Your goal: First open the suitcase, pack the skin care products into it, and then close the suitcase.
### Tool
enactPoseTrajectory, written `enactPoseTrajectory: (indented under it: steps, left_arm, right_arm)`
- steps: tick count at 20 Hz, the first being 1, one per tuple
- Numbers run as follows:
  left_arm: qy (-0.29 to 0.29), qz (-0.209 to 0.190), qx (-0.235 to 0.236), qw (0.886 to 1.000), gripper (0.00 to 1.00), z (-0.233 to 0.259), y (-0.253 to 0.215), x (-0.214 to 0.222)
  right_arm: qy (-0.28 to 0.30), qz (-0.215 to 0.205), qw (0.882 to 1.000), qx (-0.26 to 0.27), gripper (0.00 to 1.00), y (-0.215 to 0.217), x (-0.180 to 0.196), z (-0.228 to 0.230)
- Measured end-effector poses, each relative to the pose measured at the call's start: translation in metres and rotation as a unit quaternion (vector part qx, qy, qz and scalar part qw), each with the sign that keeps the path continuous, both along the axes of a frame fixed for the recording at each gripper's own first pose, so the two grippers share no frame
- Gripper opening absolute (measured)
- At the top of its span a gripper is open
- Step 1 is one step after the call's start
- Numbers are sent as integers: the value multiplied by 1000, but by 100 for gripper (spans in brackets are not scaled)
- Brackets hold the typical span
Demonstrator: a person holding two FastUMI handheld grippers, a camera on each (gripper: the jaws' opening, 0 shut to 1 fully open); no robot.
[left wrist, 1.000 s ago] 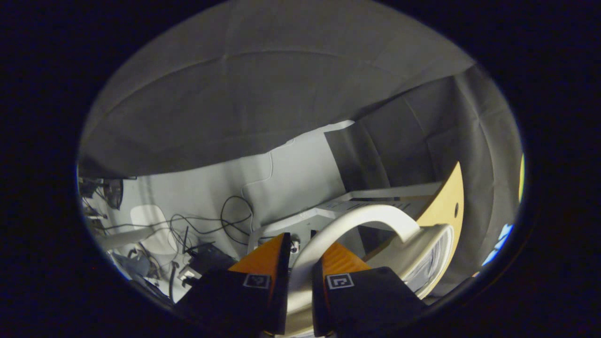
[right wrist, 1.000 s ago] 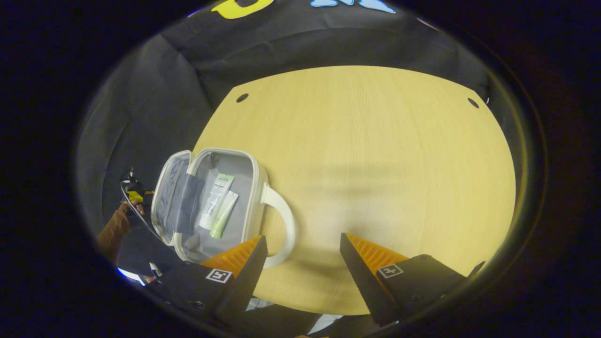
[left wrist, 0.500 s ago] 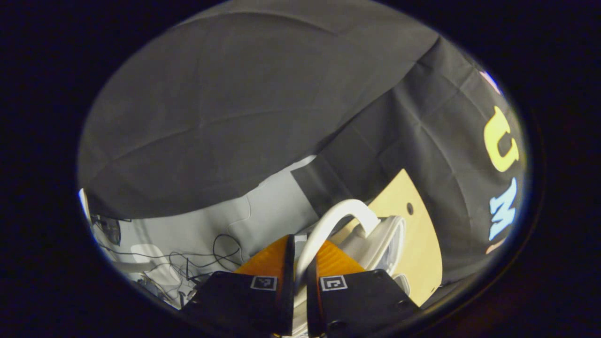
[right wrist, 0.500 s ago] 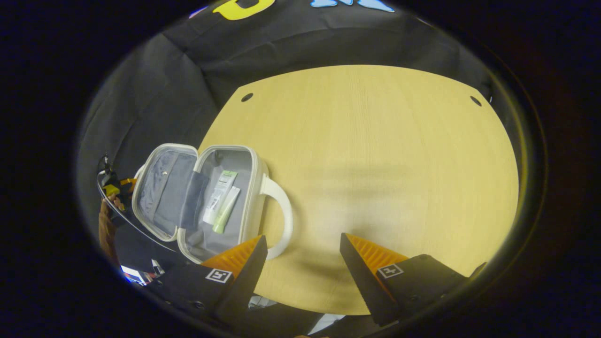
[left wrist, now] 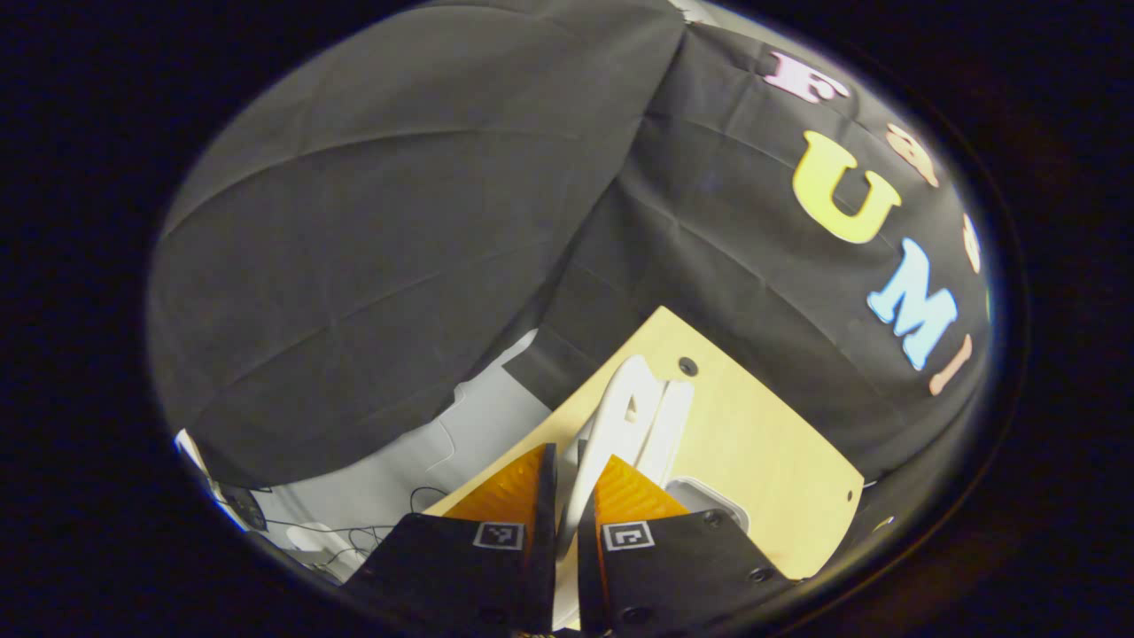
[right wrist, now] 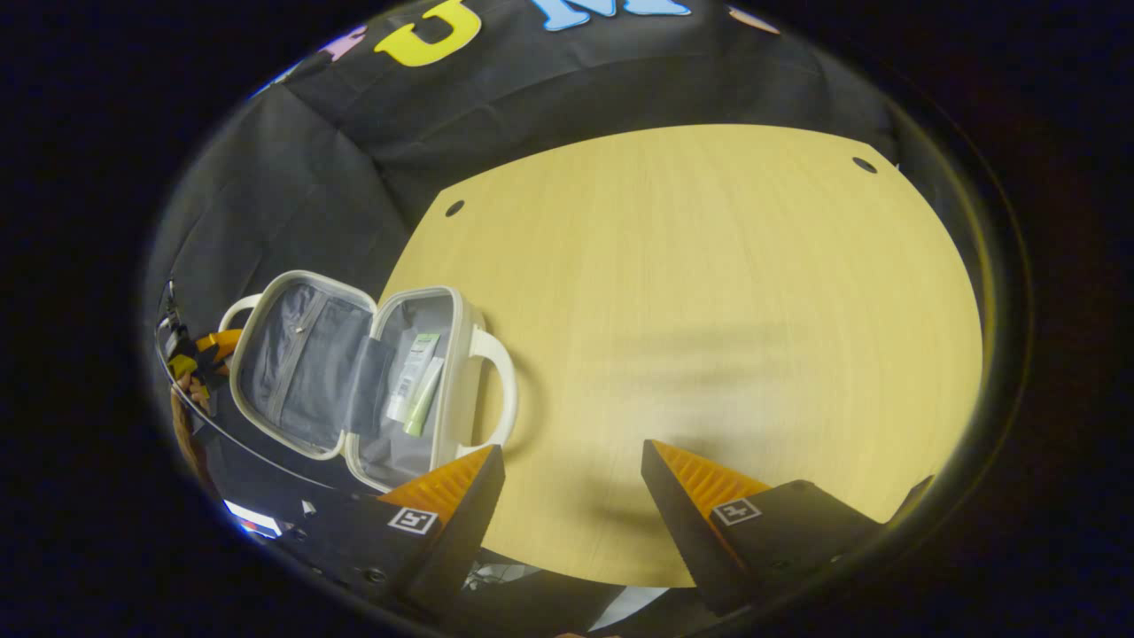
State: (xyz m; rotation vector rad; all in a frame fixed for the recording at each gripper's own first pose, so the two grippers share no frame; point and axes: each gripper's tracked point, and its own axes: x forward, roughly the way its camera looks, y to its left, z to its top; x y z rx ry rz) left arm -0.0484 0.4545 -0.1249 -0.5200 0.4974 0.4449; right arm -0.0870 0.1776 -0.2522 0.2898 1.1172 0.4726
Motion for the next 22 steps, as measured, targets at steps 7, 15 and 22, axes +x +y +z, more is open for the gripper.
enactPoseTrajectory:
  steps: [7, 15, 22]
  left_arm:
    - [25, -92, 101, 990, 18, 20, -126, 4]
    - [47, -201, -37, 978, 19, -74, -319, -5]
    - [187, -235, 101, 948, 19, -222, -392, -26]
  right_arm:
    - [-4, -61, 998, 29, 96, -49, 4, 2]
    - [-21, -99, 994, 51, 95, -75, 8, 12]
    - [-25, -132, 988, 74, 95, -113, 3, 14]
